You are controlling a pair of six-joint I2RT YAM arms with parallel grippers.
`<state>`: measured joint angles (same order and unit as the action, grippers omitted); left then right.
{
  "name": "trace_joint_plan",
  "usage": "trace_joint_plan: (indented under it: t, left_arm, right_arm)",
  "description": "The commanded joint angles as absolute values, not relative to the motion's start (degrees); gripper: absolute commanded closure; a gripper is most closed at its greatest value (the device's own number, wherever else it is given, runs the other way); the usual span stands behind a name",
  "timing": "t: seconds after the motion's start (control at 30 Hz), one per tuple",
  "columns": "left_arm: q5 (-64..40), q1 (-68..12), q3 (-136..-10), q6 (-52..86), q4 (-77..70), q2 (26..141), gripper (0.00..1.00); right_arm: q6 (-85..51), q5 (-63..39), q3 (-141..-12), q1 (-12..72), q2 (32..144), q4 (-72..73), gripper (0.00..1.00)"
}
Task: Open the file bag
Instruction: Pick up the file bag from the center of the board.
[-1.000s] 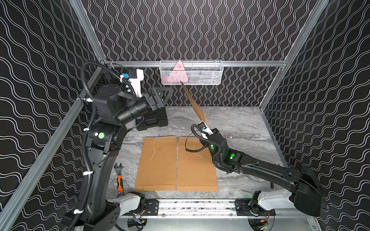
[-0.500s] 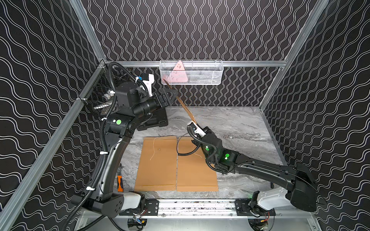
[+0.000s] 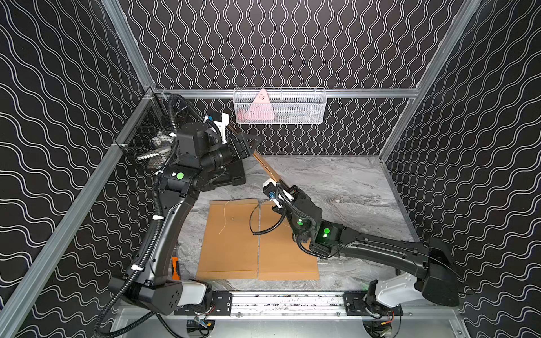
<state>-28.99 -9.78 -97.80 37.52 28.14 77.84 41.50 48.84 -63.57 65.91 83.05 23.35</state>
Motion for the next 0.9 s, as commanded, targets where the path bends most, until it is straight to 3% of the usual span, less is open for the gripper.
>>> trace_joint_plan:
  t: [0.0, 0.13, 0.37, 0.53, 0.87]
  left_arm:
    - [-29.2, -9.8, -97.7, 36.6, 27.2, 78.0, 0.28]
    - [-29.1, -9.7, -97.6, 36.8, 27.2, 78.0, 0.61]
    - [-28.8, -9.8, -97.6, 36.5, 27.4, 78.1, 0.78]
    - [-28.5, -9.7, -98.0, 36.5, 27.2, 78.7, 1.0]
    - [-26.3, -9.7, -99.1, 35.0, 28.3, 79.4, 1.0]
  right_arm:
    - [44.4, 49.8, -64.3, 66.1, 83.4, 28.9, 1.0]
    - [45.8, 50.6, -64.3, 66.1, 84.5, 30.6, 1.0]
    - [47.2, 51.7, -63.8, 66.1, 85.8, 32.6, 1.0]
    - [48.6, 52.5, -63.1, 66.1, 85.9, 34.9, 0.95]
    - [50.2, 53.6, -61.3, 66.4, 86.0, 38.9, 0.69]
